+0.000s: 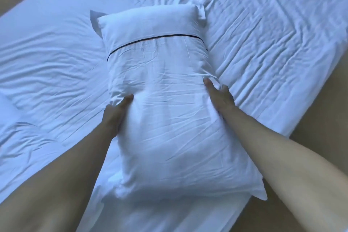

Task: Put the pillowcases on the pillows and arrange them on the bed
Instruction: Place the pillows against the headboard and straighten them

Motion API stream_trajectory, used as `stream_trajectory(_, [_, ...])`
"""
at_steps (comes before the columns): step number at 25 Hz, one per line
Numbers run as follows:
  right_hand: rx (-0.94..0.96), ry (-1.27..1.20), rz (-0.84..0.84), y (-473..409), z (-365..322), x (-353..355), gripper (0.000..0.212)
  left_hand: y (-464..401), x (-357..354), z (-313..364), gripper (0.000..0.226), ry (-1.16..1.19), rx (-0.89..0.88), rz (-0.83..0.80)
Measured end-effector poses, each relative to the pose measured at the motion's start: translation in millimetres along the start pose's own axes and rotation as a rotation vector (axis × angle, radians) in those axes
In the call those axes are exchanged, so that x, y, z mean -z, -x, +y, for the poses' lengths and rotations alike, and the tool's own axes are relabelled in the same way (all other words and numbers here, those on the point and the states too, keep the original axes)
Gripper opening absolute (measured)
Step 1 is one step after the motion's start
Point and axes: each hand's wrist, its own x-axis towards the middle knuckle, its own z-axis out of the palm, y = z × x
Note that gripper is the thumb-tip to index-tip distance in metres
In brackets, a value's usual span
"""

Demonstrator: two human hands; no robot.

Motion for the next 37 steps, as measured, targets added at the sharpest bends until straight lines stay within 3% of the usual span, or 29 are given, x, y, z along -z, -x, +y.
stream_trajectory(2, [0.035, 0.074, 0.007, -4.7, -13.7, -7.3, 0.101, 12.6, 4.3, 12.9, 0.052, 0.130, -0.053, -0.153])
stream_trajectory(4, [0.039, -0.005, -0.026, 5.7, -16.3, -7.4, 0.095, 30.1, 13.0, 22.1, 0.029, 0.194, -0.046, -0.271])
stream_trajectory(8, [-0.107, -0.370, -0.292, 59.1, -23.5, -5.5, 0.093, 77.3, 54.5, 62.0, 0.034, 0.184, -0.120, -0.279])
stream_trajectory(11, [-0.149, -0.578, -0.481, 113.4, -52.3, -6.8, 0.053, 126.8, 96.3, 122.0, 0.028, 0.137, -0.240, -0.352])
stream_trajectory(13, [-0.111, -0.586, -0.515, 162.3, -84.6, -14.2, 0.037, 170.2, 136.4, 167.6, 0.047, 0.123, -0.323, -0.387])
stream_trajectory(15, [0.002, -0.595, -0.619, 215.2, -126.8, -31.4, 0.037, 210.0, 192.2, 197.7, 0.061, 0.132, -0.414, -0.324])
stream_trajectory(18, [0.148, -0.489, -0.727, 293.1, -193.1, -81.6, 0.042, 261.8, 306.1, 194.7, 0.057, 0.204, -0.462, -0.097])
stream_trajectory(21, [0.243, -0.372, -0.825, 341.8, -241.2, -154.3, 0.028, 306.0, 423.1, 147.3, 0.062, 0.283, -0.476, 0.111])
stream_trajectory(23, [0.272, -0.262, -0.912, 381.2, -253.8, -213.1, 0.047, 332.6, 497.2, 94.6, 0.053, 0.336, -0.454, 0.354])
stream_trajectory(24, [0.283, -0.205, -0.958, 396.8, -252.4, -245.2, 0.059, 339.1, 527.0, 63.2, 0.047, 0.303, -0.386, 0.563])
stream_trajectory(26, [0.306, 0.008, -0.910, 429.5, -236.5, -302.9, 0.093, 342.6, 568.0, -14.4, 0.053, 0.092, -0.076, 0.984])
stream_trajectory(27, [0.335, 0.147, -0.813, 437.9, -220.8, -323.9, 0.103, 341.9, 571.3, -57.4, 0.062, -0.021, 0.074, 1.039])
stream_trajectory(29, [0.389, 0.412, -0.659, 453.1, -179.2, -351.1, 0.103, 339.7, 558.8, -145.9, 0.087, -0.090, 0.279, 0.885])
stream_trajectory(32, [0.284, 0.573, -0.672, 473.8, -110.8, -363.8, 0.098, 339.2, 518.5, -251.7, 0.127, 0.006, 0.381, 0.619])
stream_trajectory(34, [0.255, 0.550, -0.634, 477.3, -73.8, -362.1, 0.098, 339.9, 498.2, -279.3, 0.141, 0.131, 0.360, 0.615])
stream_trajectory(37, [0.273, 0.578, -0.569, 480.6, -50.4, -349.7, 0.099, 342.0, 489.4, -283.7, 0.131, 0.112, 0.340, 0.708])
